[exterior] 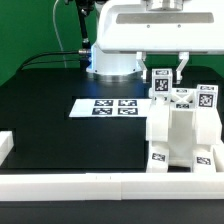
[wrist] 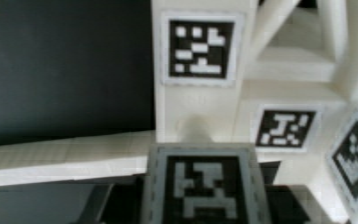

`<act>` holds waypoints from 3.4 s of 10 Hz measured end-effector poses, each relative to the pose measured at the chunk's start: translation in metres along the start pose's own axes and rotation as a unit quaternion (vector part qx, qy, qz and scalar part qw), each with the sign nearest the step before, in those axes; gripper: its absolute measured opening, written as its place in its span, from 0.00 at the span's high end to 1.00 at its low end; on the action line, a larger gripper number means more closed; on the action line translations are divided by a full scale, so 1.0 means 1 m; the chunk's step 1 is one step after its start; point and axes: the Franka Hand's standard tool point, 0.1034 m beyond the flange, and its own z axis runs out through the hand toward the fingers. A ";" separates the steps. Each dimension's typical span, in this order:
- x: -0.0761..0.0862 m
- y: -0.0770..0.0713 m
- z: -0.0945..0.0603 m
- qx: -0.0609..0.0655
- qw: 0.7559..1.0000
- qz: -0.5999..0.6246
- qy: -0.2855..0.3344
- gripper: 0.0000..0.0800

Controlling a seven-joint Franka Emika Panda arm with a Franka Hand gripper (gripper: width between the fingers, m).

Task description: Assemble chair

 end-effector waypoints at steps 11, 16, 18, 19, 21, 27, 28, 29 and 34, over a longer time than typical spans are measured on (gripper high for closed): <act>0.004 -0.005 0.006 0.000 0.999 -0.015 0.029 0.65; -0.005 -0.002 0.002 0.001 0.999 -0.021 0.025 0.65; -0.003 0.003 0.004 -0.001 0.999 -0.024 0.030 0.65; -0.001 0.003 0.005 -0.002 0.999 -0.025 0.040 0.65; -0.005 -0.003 0.011 -0.003 0.999 -0.026 0.048 0.65; -0.002 -0.001 0.014 -0.004 0.999 -0.014 0.048 0.65; 0.000 -0.002 0.015 -0.005 0.999 -0.014 0.051 0.65; 0.002 -0.002 0.015 -0.005 0.999 -0.010 0.052 0.65; 0.001 -0.001 0.016 -0.005 0.999 -0.010 0.052 0.28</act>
Offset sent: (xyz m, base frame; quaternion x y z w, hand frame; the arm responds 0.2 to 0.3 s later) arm 0.0025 0.0074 -0.0075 -0.0072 0.0124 0.0049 0.9999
